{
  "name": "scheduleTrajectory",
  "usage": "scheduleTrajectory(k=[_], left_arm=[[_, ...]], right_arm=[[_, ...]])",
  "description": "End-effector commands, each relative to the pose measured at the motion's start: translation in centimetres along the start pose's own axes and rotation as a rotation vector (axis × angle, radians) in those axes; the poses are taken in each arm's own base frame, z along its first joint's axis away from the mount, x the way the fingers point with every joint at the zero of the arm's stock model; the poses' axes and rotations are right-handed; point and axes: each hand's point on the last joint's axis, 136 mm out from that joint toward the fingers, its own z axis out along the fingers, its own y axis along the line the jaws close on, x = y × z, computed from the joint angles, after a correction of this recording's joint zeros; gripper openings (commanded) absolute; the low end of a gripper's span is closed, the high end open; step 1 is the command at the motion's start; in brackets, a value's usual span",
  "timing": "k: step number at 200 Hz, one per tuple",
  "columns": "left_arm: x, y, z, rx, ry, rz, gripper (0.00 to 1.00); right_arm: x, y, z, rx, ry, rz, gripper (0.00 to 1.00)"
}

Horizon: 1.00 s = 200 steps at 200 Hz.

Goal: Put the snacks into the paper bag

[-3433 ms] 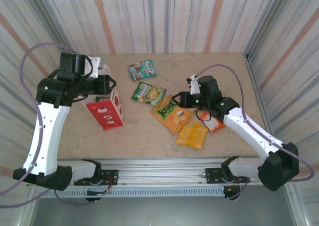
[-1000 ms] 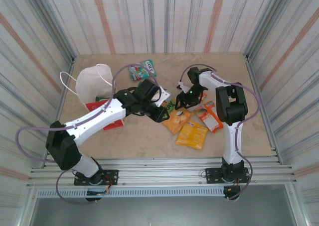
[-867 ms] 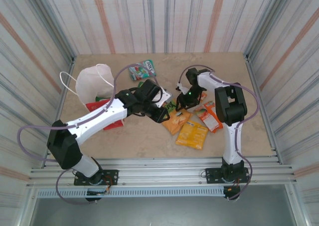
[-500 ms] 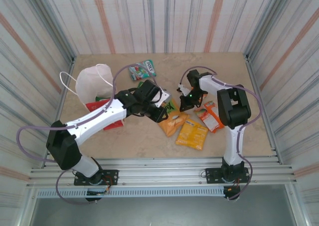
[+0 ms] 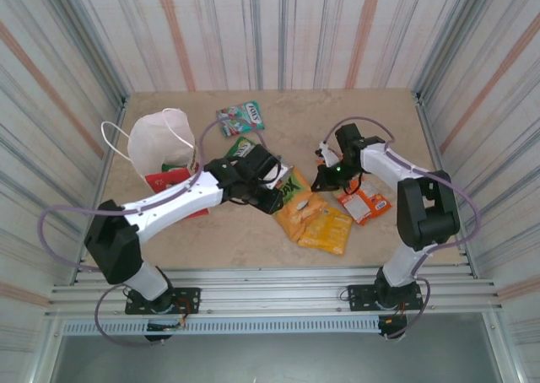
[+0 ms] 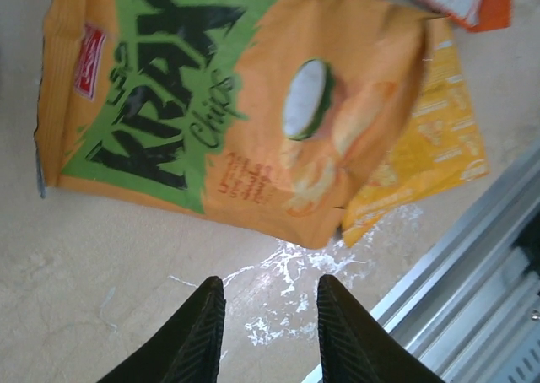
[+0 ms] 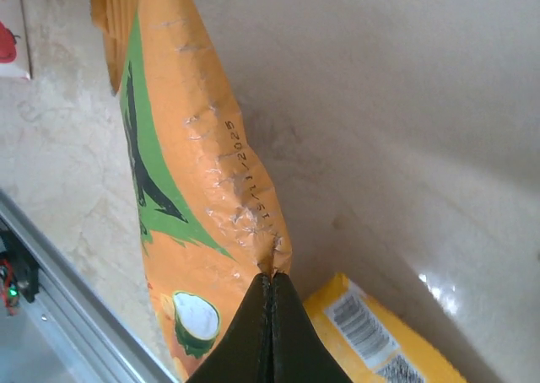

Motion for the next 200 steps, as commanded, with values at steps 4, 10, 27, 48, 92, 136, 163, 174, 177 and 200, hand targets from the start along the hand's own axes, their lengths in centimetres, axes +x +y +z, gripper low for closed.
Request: scheduleTrajectory(k=[4, 10, 27, 48, 92, 136, 163, 174, 177, 200], left_arm=[[0.9, 1.3, 1.9, -0.080, 0.066, -0.042, 0.33], [1.2, 1.5, 2.4, -0.089, 0.079, -0.043, 0.32], [1.9, 1.7, 3.7, -0.102, 0.122, -0.040, 0.31], [2.7, 1.9, 4.9, -0.104, 0.162, -0.032, 0.30], [3.7, 2.9, 6.8, -0.145, 0.221, -0.015, 0.28], [4.7, 3.3, 8.1, -0.152, 0.265, -0.020, 0.26], [5.2, 3.8, 8.8, -0.169, 0.284, -0.010, 0.26], [5.2, 4.0, 9.1, -0.175, 0.286, -0.009, 0.26], [5.2, 4.0, 9.2, -0.177, 0.286, -0.007, 0.25], [4.9, 4.4, 9.7, -0.189, 0.275, -0.004, 0.25]], right_arm=[[1.3, 0.9, -1.1, -0.035, -0.027, 0.100, 0.00], [1.6, 1.0, -1.2, -0.038, -0.024, 0.110, 0.01], [2.3, 1.1, -1.5, -0.053, -0.021, 0.127, 0.26], [1.8, 0.4, -1.7, -0.057, -0.025, 0.141, 0.47], [-0.1, -0.7, -0.5, -0.039, 0.025, 0.117, 0.54], [-0.3, -1.3, 1.6, -0.060, 0.104, 0.100, 0.58], [0.1, -1.1, 3.1, -0.092, 0.148, 0.096, 0.59], [0.4, -0.7, 3.7, -0.121, 0.166, 0.085, 0.59], [0.4, -0.6, 3.8, -0.131, 0.170, 0.081, 0.59], [0.6, 0.5, 4.8, -0.188, 0.206, 0.064, 0.58]])
